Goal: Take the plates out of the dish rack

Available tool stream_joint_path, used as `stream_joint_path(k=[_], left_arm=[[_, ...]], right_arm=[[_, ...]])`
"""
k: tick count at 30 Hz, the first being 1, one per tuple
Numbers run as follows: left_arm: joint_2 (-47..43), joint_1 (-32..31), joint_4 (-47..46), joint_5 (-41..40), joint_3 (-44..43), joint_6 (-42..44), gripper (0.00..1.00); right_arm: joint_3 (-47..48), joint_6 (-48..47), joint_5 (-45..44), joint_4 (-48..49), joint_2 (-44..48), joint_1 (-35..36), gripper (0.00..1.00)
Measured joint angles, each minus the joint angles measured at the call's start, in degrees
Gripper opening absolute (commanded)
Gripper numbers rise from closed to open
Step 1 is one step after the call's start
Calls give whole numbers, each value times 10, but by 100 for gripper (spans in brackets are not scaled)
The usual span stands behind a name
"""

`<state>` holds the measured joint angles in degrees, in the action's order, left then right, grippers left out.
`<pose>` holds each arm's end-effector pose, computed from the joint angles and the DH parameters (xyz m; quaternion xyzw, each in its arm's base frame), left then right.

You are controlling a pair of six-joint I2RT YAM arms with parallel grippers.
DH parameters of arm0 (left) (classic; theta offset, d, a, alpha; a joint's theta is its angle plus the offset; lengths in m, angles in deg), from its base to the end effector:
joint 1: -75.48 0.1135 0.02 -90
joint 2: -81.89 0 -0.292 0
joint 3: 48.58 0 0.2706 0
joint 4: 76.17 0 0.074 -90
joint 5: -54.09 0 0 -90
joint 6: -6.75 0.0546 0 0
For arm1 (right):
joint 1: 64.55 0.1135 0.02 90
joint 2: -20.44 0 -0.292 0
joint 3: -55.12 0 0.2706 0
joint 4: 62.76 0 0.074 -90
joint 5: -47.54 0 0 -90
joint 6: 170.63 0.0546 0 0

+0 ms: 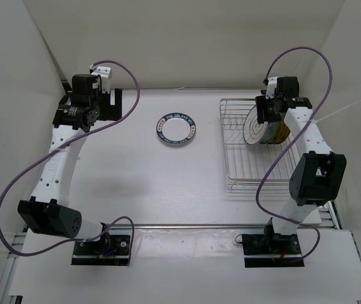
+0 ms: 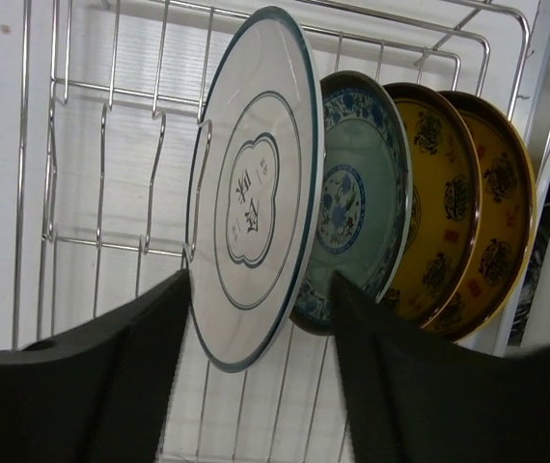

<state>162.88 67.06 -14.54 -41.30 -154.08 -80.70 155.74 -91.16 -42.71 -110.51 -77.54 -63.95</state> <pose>0.3201 -0.0422 0.4367 0.0647 0.8923 0.0193 0.4463 0.4216 0.0042 0.3240 -0.0888 0.9200 -0.0351 0.3802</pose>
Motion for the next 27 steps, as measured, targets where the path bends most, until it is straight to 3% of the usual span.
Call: stream_joint_path(k=[5,10,19,27], left_arm=[[-4,1,2,-7,26,0,100],[0,1,3,-9,26,1,100],[7,2,7,-9,26,1,100],[7,2,5,-9,27,1,100]], right_arm=[[16,2,1,0,-11,-1,44],[22,11,-3,0,-11,5,18],[28,44,-88,-4,-11,35,0],[54,70,-184,-41,-12,56,0]])
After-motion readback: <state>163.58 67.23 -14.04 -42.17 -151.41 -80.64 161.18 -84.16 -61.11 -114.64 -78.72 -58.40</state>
